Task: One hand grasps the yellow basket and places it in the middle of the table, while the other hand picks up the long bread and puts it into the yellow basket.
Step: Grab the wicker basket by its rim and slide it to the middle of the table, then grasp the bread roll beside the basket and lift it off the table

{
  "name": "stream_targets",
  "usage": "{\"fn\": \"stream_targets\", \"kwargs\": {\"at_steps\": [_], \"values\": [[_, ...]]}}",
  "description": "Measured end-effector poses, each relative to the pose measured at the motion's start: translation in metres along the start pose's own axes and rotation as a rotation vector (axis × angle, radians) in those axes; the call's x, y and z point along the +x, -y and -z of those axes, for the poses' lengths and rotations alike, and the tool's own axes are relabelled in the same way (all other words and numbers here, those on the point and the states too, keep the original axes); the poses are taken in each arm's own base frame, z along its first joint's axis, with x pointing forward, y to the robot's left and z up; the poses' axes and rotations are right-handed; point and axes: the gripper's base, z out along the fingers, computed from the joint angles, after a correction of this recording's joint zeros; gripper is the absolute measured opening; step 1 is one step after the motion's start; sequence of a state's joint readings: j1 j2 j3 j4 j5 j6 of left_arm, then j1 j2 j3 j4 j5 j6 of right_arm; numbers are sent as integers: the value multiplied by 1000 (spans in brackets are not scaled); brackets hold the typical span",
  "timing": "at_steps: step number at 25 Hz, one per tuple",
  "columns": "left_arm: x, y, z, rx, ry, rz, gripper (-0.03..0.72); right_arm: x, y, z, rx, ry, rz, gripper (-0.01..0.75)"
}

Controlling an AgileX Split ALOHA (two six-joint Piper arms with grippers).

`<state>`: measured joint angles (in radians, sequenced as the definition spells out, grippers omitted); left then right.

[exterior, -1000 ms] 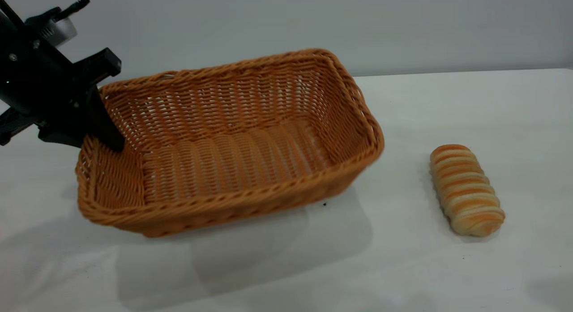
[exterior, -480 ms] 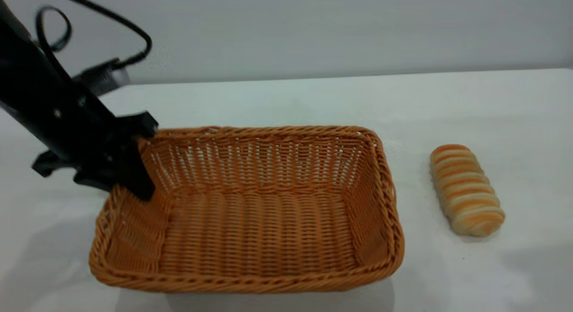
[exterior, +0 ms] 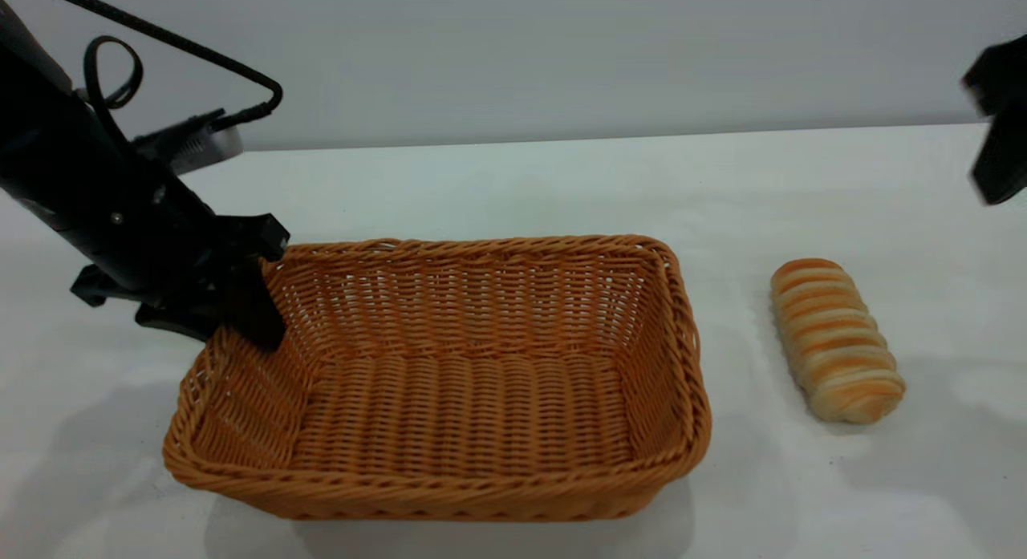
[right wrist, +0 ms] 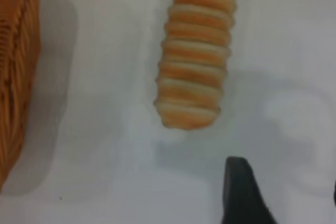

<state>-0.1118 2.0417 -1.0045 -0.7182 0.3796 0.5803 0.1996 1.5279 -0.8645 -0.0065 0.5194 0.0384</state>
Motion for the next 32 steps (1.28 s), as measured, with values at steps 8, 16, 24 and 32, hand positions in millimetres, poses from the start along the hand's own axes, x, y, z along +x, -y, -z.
{"fn": "stream_targets", "kwargs": {"at_steps": [8, 16, 24, 32], "values": [[-4, 1, 6, -12, 38, -30, 663, -15, -2, -52, -11, -63, 1, 622], [-16, 18, 56, -11, 195, -83, 608, -26, -3, -106, -18, -154, -23, 624], [-19, 38, 113, -1, 355, -137, 596, -31, -4, -145, -24, -233, -4, 607], [-13, 53, 154, 18, 454, -181, 595, -35, -5, -172, -29, -268, 15, 598]]}}
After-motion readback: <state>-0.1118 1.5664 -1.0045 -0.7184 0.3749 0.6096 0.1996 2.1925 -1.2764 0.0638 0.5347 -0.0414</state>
